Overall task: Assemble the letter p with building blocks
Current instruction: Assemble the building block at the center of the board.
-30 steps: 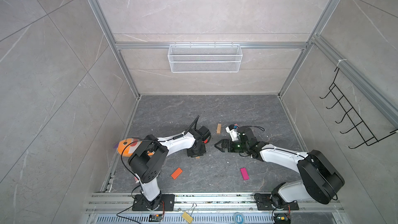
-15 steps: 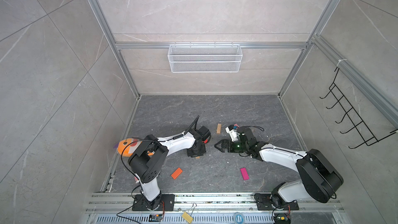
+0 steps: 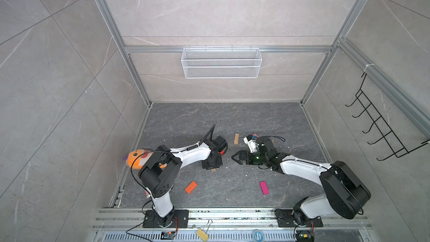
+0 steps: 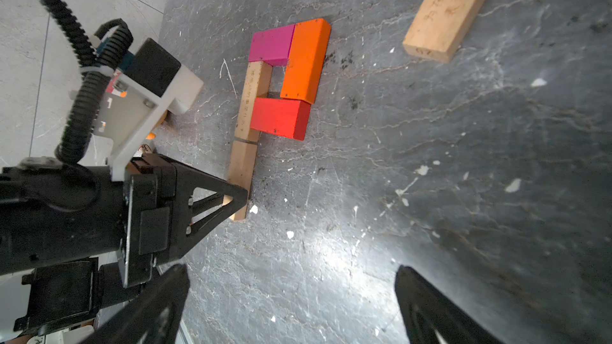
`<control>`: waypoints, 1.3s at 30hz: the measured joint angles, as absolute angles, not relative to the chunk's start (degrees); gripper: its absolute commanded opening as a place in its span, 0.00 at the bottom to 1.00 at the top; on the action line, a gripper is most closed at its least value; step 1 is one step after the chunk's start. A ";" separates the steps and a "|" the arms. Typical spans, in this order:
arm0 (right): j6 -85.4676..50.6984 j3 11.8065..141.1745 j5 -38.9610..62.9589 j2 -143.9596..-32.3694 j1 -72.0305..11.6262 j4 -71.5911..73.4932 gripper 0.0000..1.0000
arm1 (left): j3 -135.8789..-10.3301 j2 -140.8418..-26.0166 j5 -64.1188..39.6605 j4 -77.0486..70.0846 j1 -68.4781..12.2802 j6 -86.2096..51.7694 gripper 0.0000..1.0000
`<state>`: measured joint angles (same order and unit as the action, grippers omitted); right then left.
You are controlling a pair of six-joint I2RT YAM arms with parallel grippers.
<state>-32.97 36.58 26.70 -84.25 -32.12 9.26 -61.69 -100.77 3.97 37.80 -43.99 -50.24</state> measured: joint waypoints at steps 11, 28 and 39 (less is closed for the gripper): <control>-32.97 36.64 26.87 -84.33 -32.12 9.23 1.00 | -61.69 -100.82 3.97 37.80 -43.99 -50.24 0.31; -32.97 36.64 26.87 -84.33 -32.12 8.80 1.00 | -61.65 -101.62 4.21 37.15 -43.83 -50.28 0.40; -32.97 36.67 26.87 -84.33 -32.12 8.69 1.00 | -61.65 -101.62 4.25 37.12 -43.83 -50.26 0.39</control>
